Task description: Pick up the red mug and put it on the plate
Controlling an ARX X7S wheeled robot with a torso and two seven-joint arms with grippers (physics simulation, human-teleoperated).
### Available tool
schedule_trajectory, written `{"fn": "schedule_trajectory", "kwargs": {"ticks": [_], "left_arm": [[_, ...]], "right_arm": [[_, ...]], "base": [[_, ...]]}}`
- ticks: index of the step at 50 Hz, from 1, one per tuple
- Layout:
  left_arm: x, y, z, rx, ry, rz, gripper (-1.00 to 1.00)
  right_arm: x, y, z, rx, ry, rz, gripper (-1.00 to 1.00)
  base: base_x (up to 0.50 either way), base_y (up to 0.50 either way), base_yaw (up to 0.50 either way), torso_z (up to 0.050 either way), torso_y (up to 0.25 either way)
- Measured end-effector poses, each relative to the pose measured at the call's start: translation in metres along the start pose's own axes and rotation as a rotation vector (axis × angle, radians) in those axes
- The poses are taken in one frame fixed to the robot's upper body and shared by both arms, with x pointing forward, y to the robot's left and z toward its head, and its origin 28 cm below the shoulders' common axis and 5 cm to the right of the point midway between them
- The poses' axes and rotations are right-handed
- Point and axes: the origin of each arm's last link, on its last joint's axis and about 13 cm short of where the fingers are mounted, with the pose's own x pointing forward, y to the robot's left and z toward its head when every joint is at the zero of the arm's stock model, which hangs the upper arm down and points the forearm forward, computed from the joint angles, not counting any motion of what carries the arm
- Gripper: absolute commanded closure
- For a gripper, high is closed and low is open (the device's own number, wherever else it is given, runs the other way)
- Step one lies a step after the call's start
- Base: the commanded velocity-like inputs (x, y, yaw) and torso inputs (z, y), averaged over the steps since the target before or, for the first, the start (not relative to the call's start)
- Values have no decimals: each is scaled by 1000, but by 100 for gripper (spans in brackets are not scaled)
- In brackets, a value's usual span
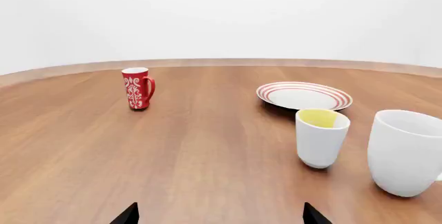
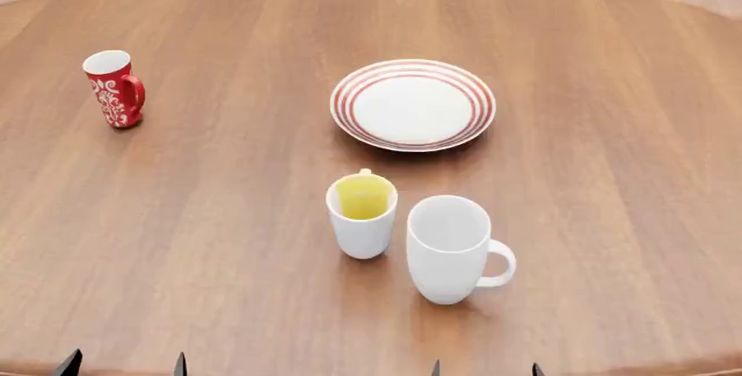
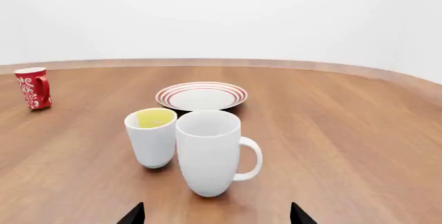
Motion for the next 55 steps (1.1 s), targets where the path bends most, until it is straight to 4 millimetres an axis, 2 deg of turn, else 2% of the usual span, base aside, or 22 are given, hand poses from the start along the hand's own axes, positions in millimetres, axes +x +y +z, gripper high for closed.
{"fn": "schedule_trajectory", "kwargs": {"ticks": [15,20,26,34,39,47,55], "left_arm": [[2,-1,-2,6,4,-3,-100],[2,0,1,11,1,-2,-100],[6,0,18,19,-16,-7,-100],[14,-1,55,39,-61,-10,-100],[16,-1,75,47,-89,-13,-100],[16,-2,91,53,-111,-16,-100],[15,-2,100,52,-124,-16,-100]], "right_arm": [[0,1,2,-11,-4,9,-100],[1,1,9,-15,-7,14,-100],[8,-2,35,-23,-31,1,-100],[19,-11,82,-21,-68,-30,-100],[31,-24,106,-24,-81,-107,-100],[52,-49,129,-29,-78,-271,-100],[61,-65,144,-22,-64,-350,-100]], "base": [[0,0,0,0,0],[0,0,0,0,0],[0,0,0,0,0],[0,0,0,0,0],[0,0,0,0,0],[0,0,0,0,0],[486,0,0,0,0]]}}
